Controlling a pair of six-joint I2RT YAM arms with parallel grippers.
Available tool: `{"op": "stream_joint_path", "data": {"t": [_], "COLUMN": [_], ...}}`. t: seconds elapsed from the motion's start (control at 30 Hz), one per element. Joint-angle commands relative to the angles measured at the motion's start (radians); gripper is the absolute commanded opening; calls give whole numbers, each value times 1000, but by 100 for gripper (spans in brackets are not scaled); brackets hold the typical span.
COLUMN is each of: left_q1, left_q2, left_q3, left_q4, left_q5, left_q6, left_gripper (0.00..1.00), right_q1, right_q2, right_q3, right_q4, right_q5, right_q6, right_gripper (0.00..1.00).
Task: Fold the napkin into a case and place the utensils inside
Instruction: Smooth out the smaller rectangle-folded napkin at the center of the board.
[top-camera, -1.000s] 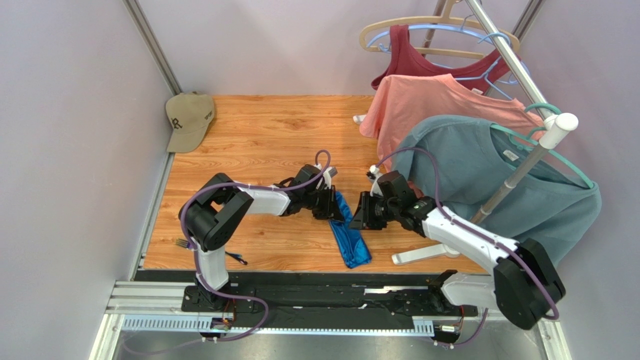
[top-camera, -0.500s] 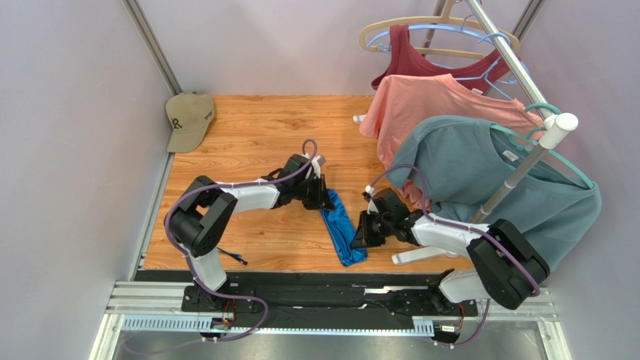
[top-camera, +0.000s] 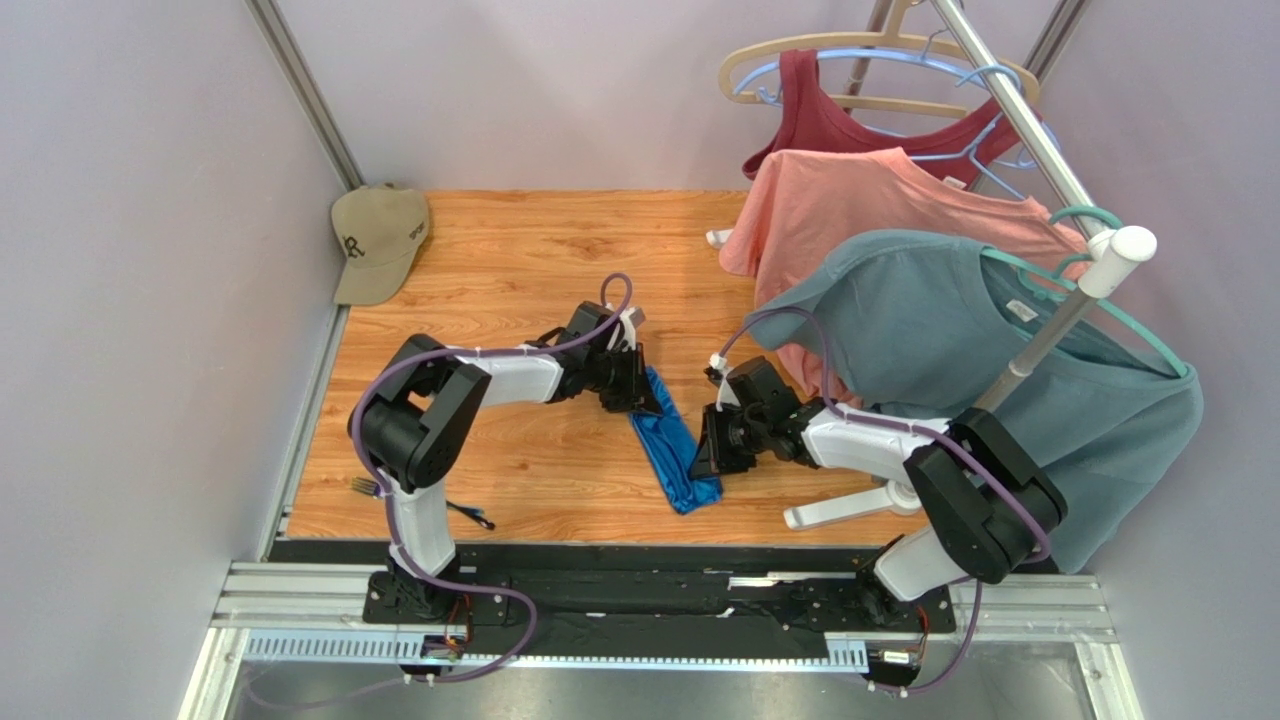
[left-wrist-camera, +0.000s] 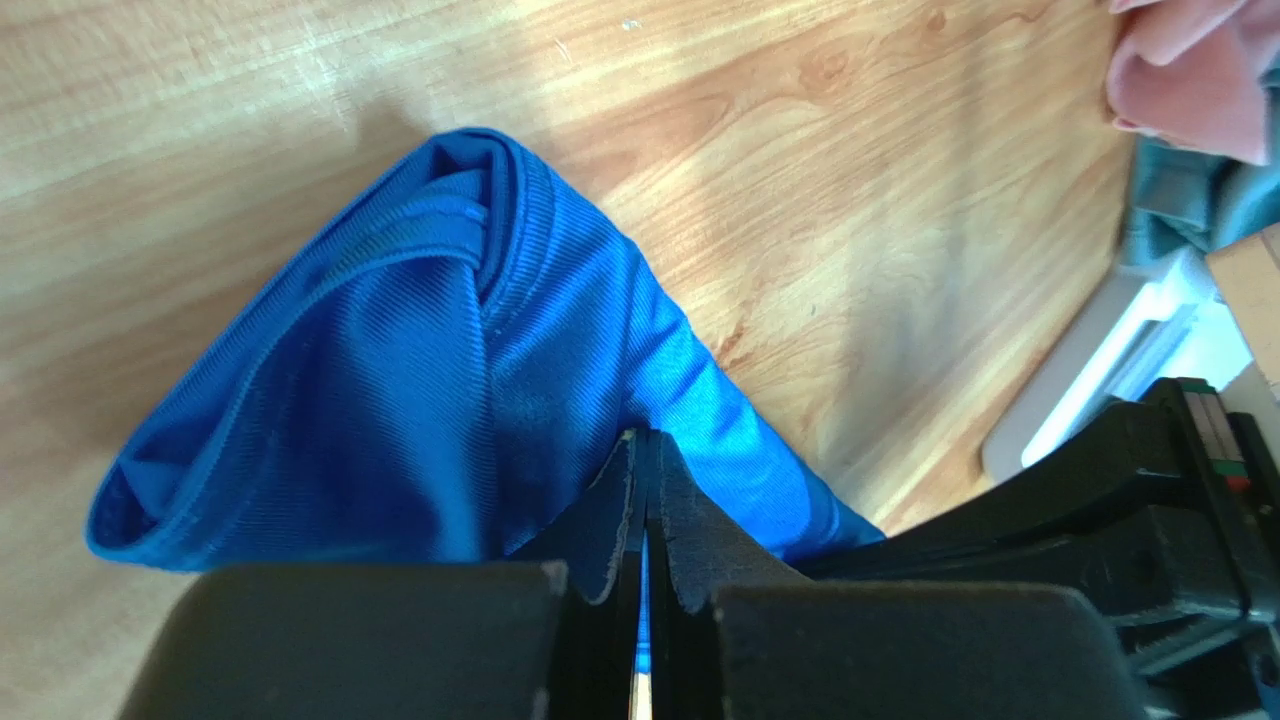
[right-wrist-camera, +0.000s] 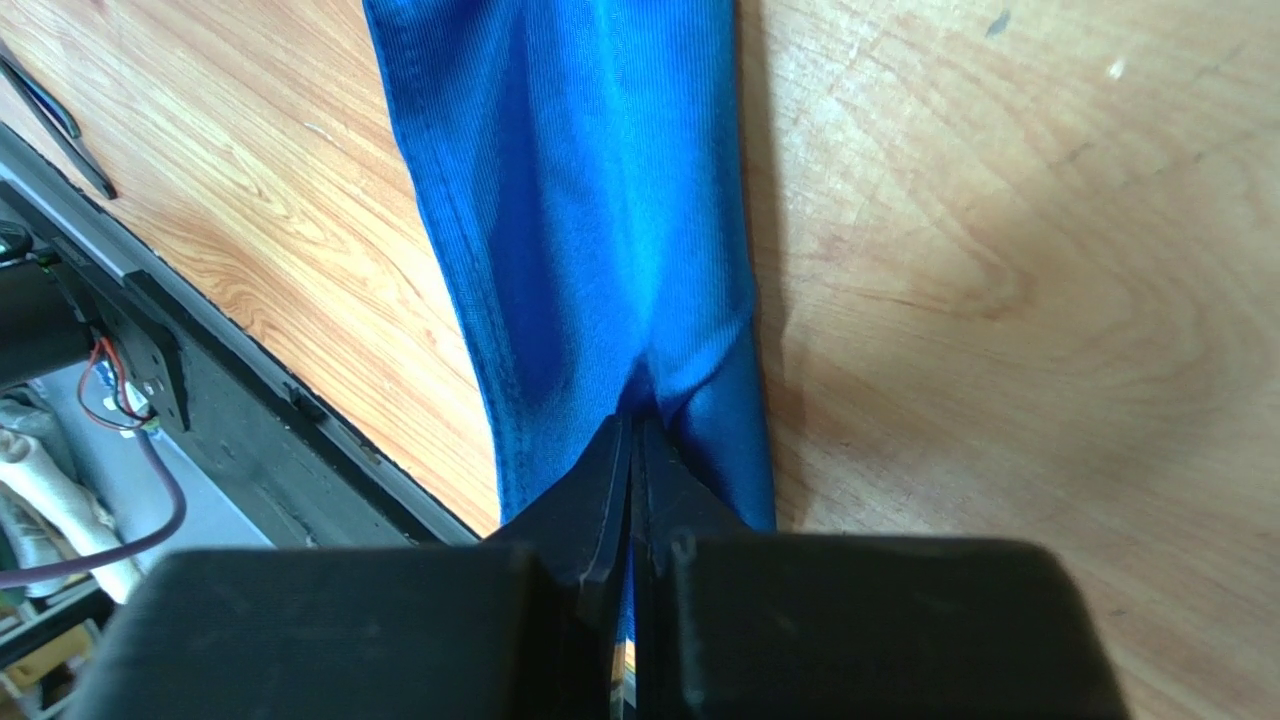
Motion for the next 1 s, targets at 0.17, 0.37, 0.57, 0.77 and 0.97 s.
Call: {"op": "stream_joint_path", "data": {"t": [0.17,0.37,0.57,0.77,0.97], "left_q1": [88,88,97,115,117], "left_q2": [39,-114,-208,-138,-12], "left_q3": [16,-4,41,64,62], "left_q4": [-25,0,-87,-112,-74], "left_q5": [27,88,50,44,49], "left_q6": [100,89,102,111,122], "left_gripper": [1,14,14,5,3], "right_q1": [2,2,2,2,4], "right_q2": [-35,-43,-25,-25,-11], "right_q3": [-59,-32,25,69,76], "right_q4": [-85,-101,-108,-144,-154], "right_q5": [94,97,74,79,82], "right_q6": [-55,-58,-78,-112,-123], "right_gripper": [1,1,1,1,1]}}
